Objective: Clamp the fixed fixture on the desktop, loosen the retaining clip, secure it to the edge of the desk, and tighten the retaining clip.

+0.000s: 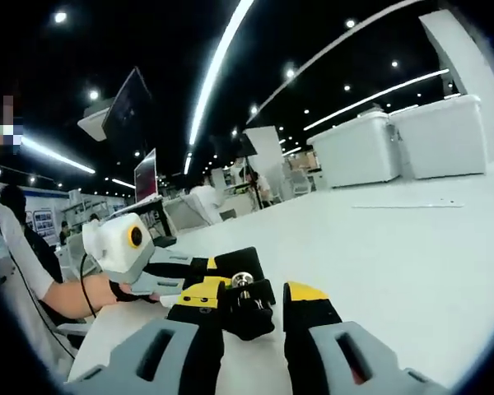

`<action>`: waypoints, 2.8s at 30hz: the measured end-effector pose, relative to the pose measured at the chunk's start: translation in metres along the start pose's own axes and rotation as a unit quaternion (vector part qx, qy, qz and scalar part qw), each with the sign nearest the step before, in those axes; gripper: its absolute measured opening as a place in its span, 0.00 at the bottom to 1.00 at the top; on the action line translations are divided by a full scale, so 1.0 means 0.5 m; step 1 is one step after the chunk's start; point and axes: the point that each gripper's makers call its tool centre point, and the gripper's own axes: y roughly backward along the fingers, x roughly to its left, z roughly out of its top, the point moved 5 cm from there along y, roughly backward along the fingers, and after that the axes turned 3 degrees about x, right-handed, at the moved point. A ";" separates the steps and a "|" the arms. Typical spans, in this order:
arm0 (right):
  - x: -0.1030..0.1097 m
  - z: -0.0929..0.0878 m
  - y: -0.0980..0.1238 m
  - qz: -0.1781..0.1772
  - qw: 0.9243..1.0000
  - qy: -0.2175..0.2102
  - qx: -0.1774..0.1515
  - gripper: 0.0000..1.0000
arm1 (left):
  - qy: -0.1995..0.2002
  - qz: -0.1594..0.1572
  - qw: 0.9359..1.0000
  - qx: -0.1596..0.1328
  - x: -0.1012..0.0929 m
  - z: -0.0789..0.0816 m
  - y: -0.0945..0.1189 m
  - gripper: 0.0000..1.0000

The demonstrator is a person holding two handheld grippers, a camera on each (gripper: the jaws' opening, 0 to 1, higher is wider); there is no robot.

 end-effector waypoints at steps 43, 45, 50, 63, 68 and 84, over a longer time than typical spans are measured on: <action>-0.001 0.013 -0.004 -0.014 0.999 0.050 -0.016 0.25 | -0.008 0.005 1.000 -0.002 -0.003 0.000 0.005 0.08; -0.005 0.016 0.002 -0.003 1.000 0.017 -0.019 0.25 | -0.008 0.005 1.000 -0.002 -0.003 0.000 0.005 0.08; -0.010 0.007 0.003 0.004 1.000 -0.004 -0.007 0.23 | -0.008 0.005 1.000 -0.002 -0.002 0.000 0.004 0.08; -0.004 0.006 -0.002 0.009 1.000 0.006 -0.022 0.16 | -0.008 0.005 1.000 -0.004 0.003 0.001 -0.002 0.08; 0.004 0.007 -0.001 0.000 0.997 0.070 -0.028 0.16 | -0.007 0.005 1.000 -0.005 0.003 0.002 -0.001 0.08; 0.045 -0.001 -0.003 -0.059 0.934 0.352 -0.025 0.16 | -0.007 0.004 1.000 -0.006 0.000 0.002 0.000 0.08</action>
